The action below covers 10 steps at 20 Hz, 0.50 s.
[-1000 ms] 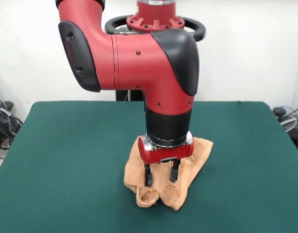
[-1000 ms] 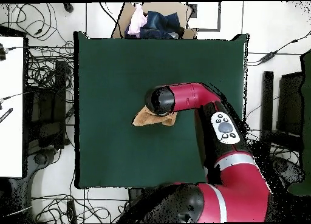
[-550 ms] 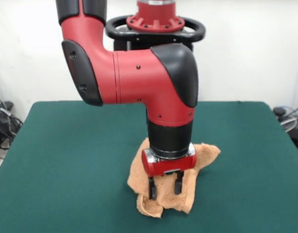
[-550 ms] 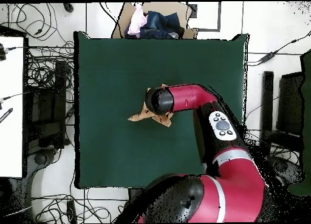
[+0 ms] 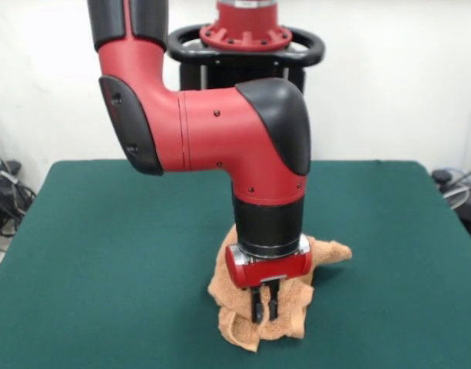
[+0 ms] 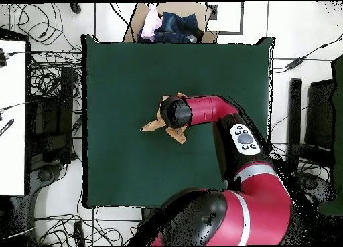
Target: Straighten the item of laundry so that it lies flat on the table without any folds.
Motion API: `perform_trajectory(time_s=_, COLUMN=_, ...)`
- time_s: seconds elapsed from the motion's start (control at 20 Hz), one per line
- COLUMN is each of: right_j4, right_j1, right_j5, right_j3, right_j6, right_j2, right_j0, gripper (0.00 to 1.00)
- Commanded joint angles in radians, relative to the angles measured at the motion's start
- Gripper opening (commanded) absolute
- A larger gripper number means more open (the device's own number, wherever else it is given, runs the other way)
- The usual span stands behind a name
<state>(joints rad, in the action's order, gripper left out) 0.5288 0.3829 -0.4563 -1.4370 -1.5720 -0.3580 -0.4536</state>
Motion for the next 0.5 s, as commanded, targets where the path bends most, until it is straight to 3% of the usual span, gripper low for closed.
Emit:
perform_trajectory(time_s=0.05, right_j4=-0.011, right_j1=-0.020, right_j5=-0.094, right_j3=-0.095, right_j6=-0.088, right_j2=0.055, right_j0=0.035, gripper=0.00)
perform_trajectory(time_s=0.35, right_j4=-0.133, right_j1=0.084, right_j5=-0.321, right_j3=-0.163, right_j6=-0.204, right_j2=0.146, right_j0=0.110, gripper=0.00)
perform_trajectory(time_s=0.5, right_j4=-0.188, right_j1=0.141, right_j5=-0.299, right_j3=-0.242, right_j6=-0.230, right_j2=0.145, right_j0=0.107, gripper=0.00)
